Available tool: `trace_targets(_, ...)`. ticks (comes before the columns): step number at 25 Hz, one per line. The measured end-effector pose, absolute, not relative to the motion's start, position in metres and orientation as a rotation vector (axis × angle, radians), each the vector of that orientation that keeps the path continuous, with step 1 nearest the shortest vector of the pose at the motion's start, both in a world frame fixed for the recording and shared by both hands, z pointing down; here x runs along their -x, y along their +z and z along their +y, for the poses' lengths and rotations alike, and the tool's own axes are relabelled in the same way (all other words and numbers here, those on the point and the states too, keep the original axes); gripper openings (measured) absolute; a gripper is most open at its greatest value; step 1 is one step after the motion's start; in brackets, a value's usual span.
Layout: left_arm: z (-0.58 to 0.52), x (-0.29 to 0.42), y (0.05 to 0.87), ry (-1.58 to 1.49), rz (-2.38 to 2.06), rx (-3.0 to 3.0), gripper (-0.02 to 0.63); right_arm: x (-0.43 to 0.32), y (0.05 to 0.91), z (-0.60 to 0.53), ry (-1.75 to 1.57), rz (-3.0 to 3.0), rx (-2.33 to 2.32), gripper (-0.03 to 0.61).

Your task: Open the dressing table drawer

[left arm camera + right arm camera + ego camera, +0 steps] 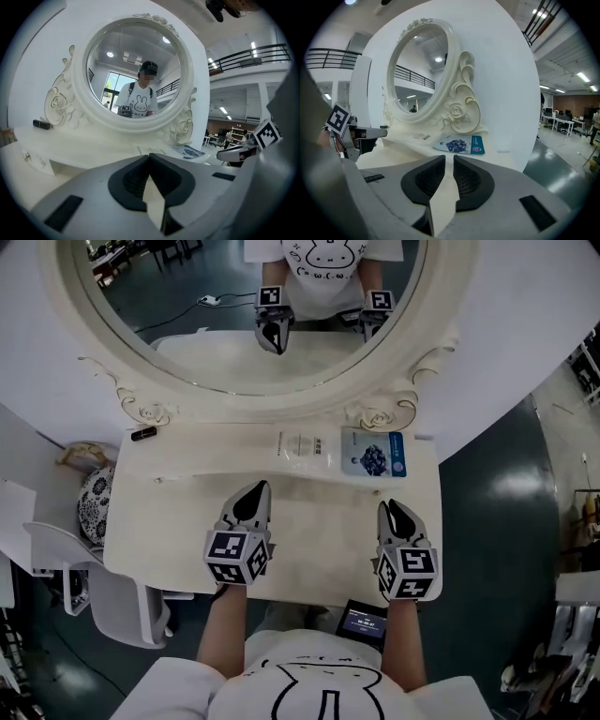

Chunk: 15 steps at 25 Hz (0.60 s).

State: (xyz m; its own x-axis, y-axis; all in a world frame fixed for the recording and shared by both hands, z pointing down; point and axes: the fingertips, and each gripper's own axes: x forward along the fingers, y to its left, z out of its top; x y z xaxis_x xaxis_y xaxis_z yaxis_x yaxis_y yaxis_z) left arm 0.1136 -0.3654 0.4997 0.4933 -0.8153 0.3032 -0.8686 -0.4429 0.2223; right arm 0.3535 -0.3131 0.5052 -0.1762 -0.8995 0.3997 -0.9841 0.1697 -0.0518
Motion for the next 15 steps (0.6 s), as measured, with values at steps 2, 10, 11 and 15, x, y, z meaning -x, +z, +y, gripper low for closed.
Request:
trace_targets(2, -0.361, -0.113, 0.512, 0.240, -1.407, -2.365, 0.008, -0.352, 0.518, -0.311, 0.476, -2.163, -1.790, 0.067)
trace_targets(10, -0.362, -0.106, 0.542, 0.298, -1.409, -2.312, 0.008, -0.354, 0.560, -0.312, 0.600, -2.111, -1.765, 0.127)
trace_targets(11, -0.363, -0.105, 0.544, 0.302, -1.411, -2.305, 0.008, -0.354, 0.564, -0.314, 0.609, -2.105, -1.765, 0.127)
trace_targets(15, -0.371, -0.100, 0.552, 0.318, -1.413, -2.282, 0.008, -0.355, 0.574, -0.325, 0.628, -2.085, -1.756, 0.127)
